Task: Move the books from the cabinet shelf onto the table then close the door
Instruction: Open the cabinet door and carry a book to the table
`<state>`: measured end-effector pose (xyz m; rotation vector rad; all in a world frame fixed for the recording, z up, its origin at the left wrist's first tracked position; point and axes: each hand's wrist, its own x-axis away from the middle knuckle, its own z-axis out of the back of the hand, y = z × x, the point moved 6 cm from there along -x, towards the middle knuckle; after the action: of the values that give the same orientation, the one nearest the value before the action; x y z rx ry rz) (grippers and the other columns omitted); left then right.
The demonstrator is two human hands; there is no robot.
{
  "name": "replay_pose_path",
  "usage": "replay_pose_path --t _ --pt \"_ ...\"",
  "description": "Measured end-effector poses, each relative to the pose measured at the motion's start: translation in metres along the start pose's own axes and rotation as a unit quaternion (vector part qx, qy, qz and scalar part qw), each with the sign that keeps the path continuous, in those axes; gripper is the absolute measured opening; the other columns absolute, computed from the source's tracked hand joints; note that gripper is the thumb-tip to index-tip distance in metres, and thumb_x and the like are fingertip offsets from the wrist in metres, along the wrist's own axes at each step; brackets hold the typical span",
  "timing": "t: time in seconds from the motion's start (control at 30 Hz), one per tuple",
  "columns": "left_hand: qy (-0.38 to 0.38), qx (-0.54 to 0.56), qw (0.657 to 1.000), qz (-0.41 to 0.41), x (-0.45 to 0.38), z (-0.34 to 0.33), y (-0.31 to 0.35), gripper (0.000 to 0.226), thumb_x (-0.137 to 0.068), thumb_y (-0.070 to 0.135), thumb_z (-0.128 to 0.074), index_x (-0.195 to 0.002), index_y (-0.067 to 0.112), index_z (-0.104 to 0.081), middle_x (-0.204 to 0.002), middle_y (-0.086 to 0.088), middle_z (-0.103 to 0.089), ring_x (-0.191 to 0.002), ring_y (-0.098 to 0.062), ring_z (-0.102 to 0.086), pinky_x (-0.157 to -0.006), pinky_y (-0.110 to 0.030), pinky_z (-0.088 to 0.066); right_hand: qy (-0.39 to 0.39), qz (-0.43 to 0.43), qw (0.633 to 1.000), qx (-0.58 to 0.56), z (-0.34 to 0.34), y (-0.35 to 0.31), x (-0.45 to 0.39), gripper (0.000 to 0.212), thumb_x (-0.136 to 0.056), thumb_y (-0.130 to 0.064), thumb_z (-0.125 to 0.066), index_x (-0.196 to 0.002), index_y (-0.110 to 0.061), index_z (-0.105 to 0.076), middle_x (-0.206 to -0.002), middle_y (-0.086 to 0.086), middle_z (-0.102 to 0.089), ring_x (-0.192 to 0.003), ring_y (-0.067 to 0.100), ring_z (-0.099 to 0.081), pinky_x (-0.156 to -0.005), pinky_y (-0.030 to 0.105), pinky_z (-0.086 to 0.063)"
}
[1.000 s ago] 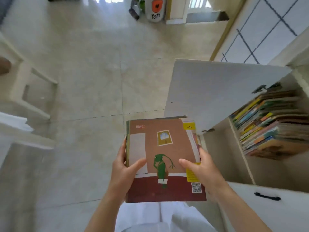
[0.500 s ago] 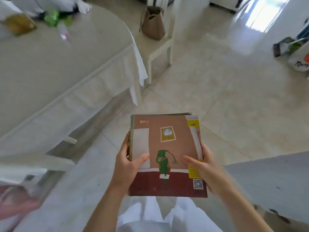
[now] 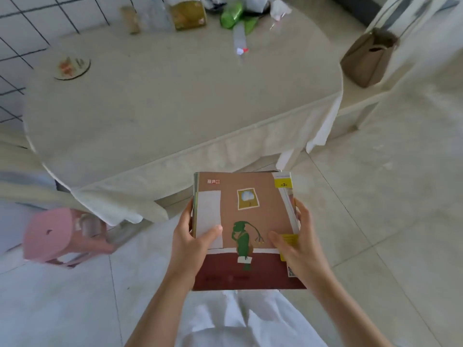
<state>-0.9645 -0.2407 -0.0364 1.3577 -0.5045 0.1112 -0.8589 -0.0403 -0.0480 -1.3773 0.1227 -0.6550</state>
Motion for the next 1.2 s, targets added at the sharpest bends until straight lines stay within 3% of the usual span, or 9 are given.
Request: replay_pose_path --t 0.2,0.3,0.4,0.53,0.6,0.73,0.87,1.07,1.2 --pt "0.073 0.05 0.995 0.038 -0.068 -0.001 0.009 0.063 -0.08 0.004 -0.072 -0.127 0.035 -0.044 -0.105 0.009 -0.069 -0.089 -0.003 -0.07 -0.066 -0.018 -0.054 -0.056 -0.001 0.998 0.039 -0.017 -0.019 -0.094 0.078 -0.084 -0.009 -0.069 -0.135 -0.048 -0.026 -0.124 -0.018 -0.052 -0.108 0.018 -0.063 -0.086 0.046 -0.056" --pt "0.107 0.082 0.989 0.054 -0.109 -0.012 0.022 0.047 -0.08 0.003 -0.072 -0.111 0.032 -0.053 -0.098 0.008 -0.072 -0.081 -0.004 -0.071 -0.066 -0.021 -0.054 -0.093 0.004 0.994 0.062 -0.018 -0.034 -0.153 0.078 -0.085 -0.013 -0.068 -0.142 -0.042 -0.023 -0.132 -0.008 -0.053 -0.108 0.02 -0.062 -0.088 0.048 -0.055" --pt "0.127 0.114 0.984 0.058 -0.148 -0.023 0.042 0.046 -0.079 0.0 -0.072 -0.113 0.027 -0.056 -0.101 0.004 -0.073 -0.086 -0.012 -0.072 -0.069 -0.027 -0.058 -0.124 0.019 0.989 0.081 -0.016 -0.056 -0.206 0.079 -0.086 -0.016 -0.067 -0.146 -0.039 -0.02 -0.136 -0.01 -0.05 -0.11 0.021 -0.06 -0.092 0.045 -0.053" --pt "0.16 0.141 0.976 0.049 -0.195 -0.024 0.068 0.054 -0.079 0.001 -0.073 -0.123 0.025 -0.052 -0.107 0.003 -0.071 -0.092 -0.015 -0.071 -0.081 -0.039 -0.058 -0.158 0.03 0.983 0.083 -0.026 -0.088 -0.272 0.076 -0.083 -0.015 -0.07 -0.138 -0.042 -0.024 -0.122 -0.01 -0.054 -0.095 0.017 -0.065 -0.071 0.033 -0.057" --pt "0.171 0.154 0.972 0.044 -0.213 -0.019 0.077 0.056 -0.08 0.001 -0.073 -0.126 0.022 -0.051 -0.109 0.002 -0.07 -0.092 -0.015 -0.072 -0.083 -0.041 -0.058 -0.17 0.011 0.983 0.066 -0.035 -0.1 -0.302 0.077 -0.083 -0.011 -0.071 -0.138 -0.042 -0.026 -0.115 -0.011 -0.056 -0.09 0.01 -0.067 -0.071 0.032 -0.058" --pt "0.182 0.17 0.968 0.021 -0.243 -0.002 0.091 0.057 -0.081 -0.003 -0.07 -0.127 0.022 -0.049 -0.108 0.003 -0.071 -0.091 -0.016 -0.072 -0.073 -0.032 -0.059 -0.186 -0.049 0.979 0.067 -0.061 -0.114 -0.349 0.069 -0.082 -0.023 -0.073 -0.14 -0.026 -0.034 -0.112 -0.001 -0.067 -0.096 0.012 -0.067 -0.089 0.041 -0.054" --pt "0.174 0.175 0.969 0.005 -0.279 0.025 0.097 0.062 -0.079 -0.009 -0.069 -0.127 0.022 -0.046 -0.106 0.004 -0.071 -0.091 -0.017 -0.072 -0.069 -0.029 -0.058 -0.217 -0.03 0.965 0.142 -0.098 -0.13 -0.388 0.037 -0.081 -0.015 -0.072 -0.115 -0.015 -0.057 -0.102 0.0 -0.07 -0.089 0.012 -0.067 -0.078 0.03 -0.053" --pt "0.183 0.086 0.979 -0.024 -0.33 0.073 0.11 0.054 -0.071 -0.019 -0.07 -0.102 0.024 -0.057 -0.085 0.011 -0.074 -0.079 -0.007 -0.07 -0.064 -0.02 -0.055 -0.229 0.041 0.964 0.127 -0.154 -0.14 -0.432 0.051 -0.072 0.013 -0.071 -0.109 -0.014 -0.05 -0.089 -0.001 -0.067 -0.068 -0.005 -0.065 -0.059 0.011 -0.049" --pt "0.212 0.021 0.976 -0.036 -0.358 0.103 0.11 0.045 -0.066 -0.015 -0.075 -0.088 0.022 -0.063 -0.075 0.01 -0.073 -0.067 -0.001 -0.068 -0.058 -0.015 -0.051 -0.197 0.057 0.971 0.125 -0.182 -0.133 -0.452 0.051 -0.068 0.005 -0.077 -0.109 -0.014 -0.055 -0.086 0.001 -0.07 -0.076 0.017 -0.068 -0.073 0.035 -0.054"
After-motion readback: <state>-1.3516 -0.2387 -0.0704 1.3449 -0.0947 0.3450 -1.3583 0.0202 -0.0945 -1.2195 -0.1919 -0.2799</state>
